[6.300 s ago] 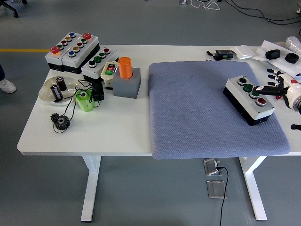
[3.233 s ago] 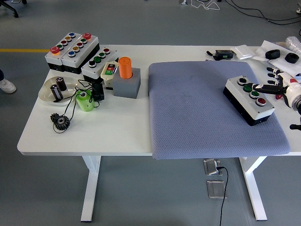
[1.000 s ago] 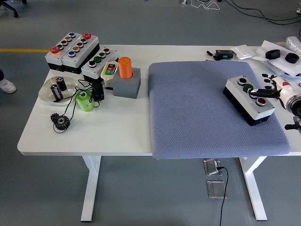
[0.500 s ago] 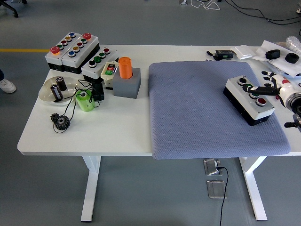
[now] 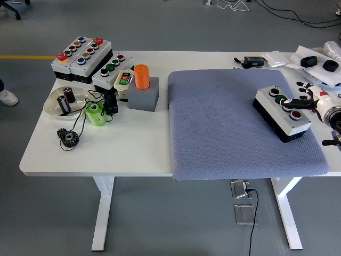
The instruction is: Pick up the button,place it on the desk,press the button,press the button
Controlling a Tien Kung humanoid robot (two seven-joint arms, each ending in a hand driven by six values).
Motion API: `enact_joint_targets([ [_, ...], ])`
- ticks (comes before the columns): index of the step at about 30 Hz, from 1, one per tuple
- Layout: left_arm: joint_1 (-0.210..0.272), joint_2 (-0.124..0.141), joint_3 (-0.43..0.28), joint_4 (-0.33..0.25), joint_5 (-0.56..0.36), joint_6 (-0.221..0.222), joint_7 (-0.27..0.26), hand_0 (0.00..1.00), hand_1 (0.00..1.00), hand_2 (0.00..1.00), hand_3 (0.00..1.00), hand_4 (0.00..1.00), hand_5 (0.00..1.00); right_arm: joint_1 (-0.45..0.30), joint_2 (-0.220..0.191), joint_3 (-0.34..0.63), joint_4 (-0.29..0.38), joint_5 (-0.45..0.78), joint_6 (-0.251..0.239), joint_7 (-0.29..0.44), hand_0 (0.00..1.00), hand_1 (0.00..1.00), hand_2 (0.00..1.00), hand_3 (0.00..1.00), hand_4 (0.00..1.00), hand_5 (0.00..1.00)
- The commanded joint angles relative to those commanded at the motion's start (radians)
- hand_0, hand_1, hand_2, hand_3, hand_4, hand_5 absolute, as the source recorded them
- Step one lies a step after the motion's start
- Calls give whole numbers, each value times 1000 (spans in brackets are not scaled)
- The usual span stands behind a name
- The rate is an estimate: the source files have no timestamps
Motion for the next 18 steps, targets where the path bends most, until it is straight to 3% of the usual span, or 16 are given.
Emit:
enact_joint_targets([
  [18,-3,0,11,0,-9,0,1,657,705,724,520,333,955,89,138,-115,-201,-147,46,-89,998,943,998,998,904,275],
])
